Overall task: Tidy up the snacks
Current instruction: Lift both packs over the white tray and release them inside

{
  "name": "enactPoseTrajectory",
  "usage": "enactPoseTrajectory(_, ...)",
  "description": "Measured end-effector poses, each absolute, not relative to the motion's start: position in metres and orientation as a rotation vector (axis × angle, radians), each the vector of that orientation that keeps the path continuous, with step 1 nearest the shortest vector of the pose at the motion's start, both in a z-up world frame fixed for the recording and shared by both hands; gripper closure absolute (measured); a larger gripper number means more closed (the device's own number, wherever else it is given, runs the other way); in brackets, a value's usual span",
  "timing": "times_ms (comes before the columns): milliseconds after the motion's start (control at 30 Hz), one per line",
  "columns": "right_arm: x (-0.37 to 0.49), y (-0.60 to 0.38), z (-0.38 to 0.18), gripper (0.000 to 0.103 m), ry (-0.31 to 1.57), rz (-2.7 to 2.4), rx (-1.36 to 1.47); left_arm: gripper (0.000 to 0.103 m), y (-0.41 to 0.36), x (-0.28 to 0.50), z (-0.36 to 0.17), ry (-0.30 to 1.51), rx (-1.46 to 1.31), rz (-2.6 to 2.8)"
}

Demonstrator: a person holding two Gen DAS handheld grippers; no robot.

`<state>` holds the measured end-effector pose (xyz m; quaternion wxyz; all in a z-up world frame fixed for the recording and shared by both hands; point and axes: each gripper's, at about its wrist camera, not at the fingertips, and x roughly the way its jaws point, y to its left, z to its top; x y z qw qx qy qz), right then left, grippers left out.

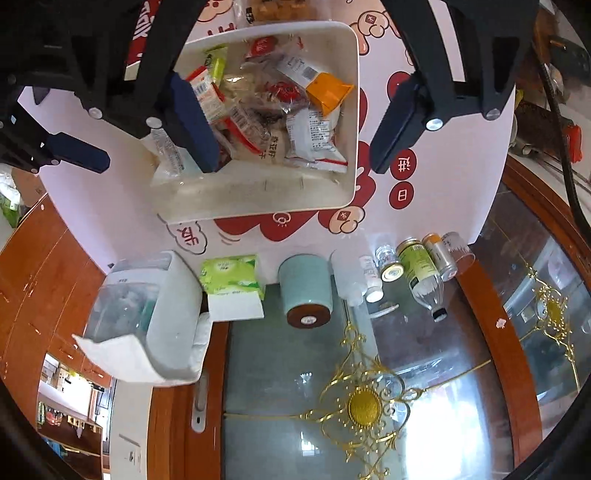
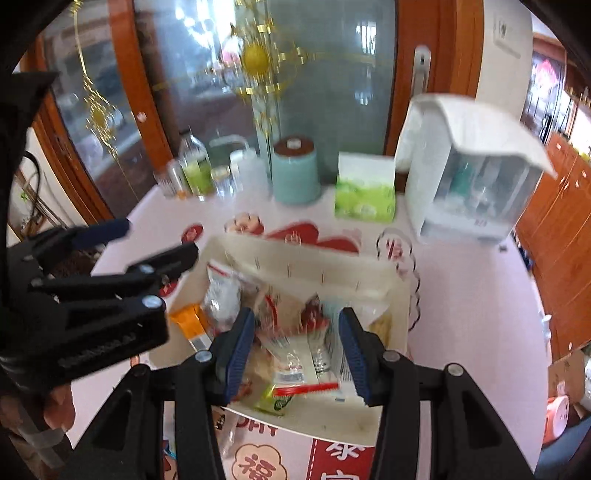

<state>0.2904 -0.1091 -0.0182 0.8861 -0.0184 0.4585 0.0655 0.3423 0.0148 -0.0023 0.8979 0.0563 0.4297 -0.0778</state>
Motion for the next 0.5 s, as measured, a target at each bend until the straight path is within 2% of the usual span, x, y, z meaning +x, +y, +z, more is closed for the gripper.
enactPoseTrajectory(267,0.288,-0.114,-0.041,0.055,1.007,0.168,0.015,0.017,0.021,0.337,-0.028,0.949,0.102,-0.152)
enactPoseTrajectory(500,0.262,-0.107,-0.025,0.055,0.969,0.235,0.016,0.017,0.031,0.294,-0.007,0.913,0.09,-0.163)
